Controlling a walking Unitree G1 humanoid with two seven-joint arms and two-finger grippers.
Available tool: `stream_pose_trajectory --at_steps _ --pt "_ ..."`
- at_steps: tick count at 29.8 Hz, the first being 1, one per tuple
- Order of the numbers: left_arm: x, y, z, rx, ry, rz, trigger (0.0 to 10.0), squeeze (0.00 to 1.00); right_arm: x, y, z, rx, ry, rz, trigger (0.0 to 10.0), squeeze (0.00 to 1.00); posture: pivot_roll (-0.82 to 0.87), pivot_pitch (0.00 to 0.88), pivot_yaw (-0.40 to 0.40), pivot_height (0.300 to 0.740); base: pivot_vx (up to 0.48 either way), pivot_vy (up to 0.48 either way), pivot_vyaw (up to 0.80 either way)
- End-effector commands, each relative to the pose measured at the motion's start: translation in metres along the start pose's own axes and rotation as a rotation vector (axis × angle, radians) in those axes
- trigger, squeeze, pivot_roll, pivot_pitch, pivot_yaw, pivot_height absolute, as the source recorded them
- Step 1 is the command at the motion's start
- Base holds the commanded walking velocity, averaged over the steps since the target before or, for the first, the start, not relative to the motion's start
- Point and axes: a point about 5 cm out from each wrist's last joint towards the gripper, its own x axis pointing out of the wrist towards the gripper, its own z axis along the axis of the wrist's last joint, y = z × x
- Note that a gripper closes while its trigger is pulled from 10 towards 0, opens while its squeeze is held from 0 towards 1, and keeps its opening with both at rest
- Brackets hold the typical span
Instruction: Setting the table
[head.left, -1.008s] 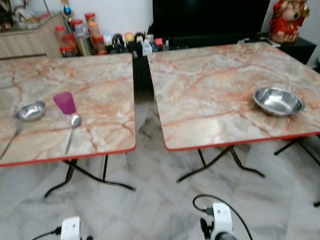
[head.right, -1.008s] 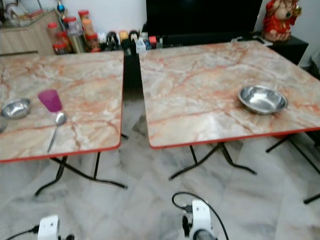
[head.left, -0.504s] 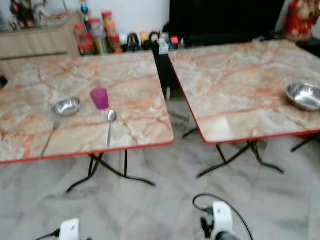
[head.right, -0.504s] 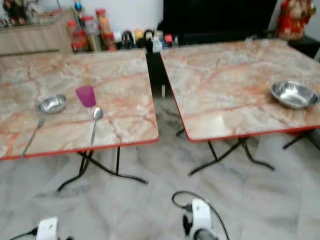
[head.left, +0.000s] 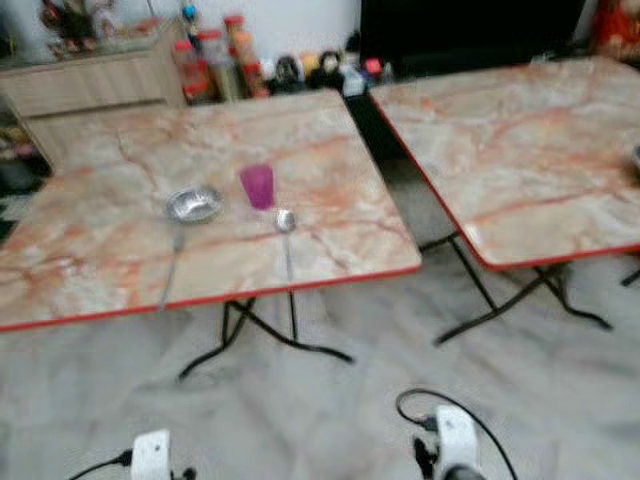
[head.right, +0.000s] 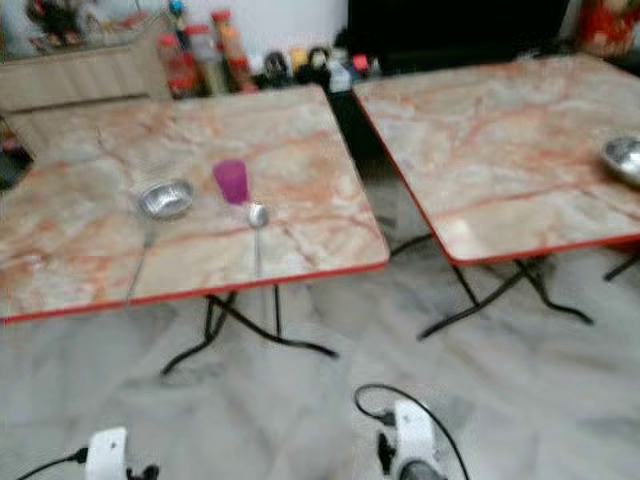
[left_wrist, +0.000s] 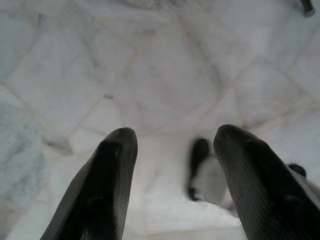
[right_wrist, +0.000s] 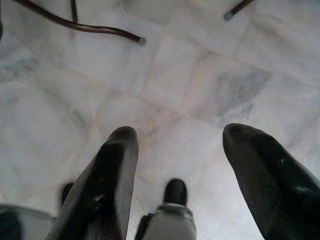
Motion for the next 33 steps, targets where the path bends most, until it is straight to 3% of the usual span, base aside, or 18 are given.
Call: stream_pose_trajectory --at_steps 1,10,33 --pt "-0.0017 0.0104 -0.002 -0.002 0.009 0.029 10.0 0.0 0.0015 0.0128 0.0047 0.003 -0.014 0.031 10.0 0.0 0.05 0.0 0.053 0.74 0.0 0.382 0.0" --pt "-0.0009 0.0101 0.0023 0.002 -0.003 0.031 10.0 0.0 0.0015 0.0133 0.0049 0.005 -0.013 0.032 10.0 0.0 0.05 0.0 0.053 0.74 0.0 0.366 0.0" --pt "-0.0005 0.0037 0.0012 -0.026 -0.019 0.02 10.0 0.0 0.002 0.0136 0.0069 0.013 -0.016 0.034 10.0 0.0 0.05 0.0 0.041 0.74 0.0 0.0 0.0"
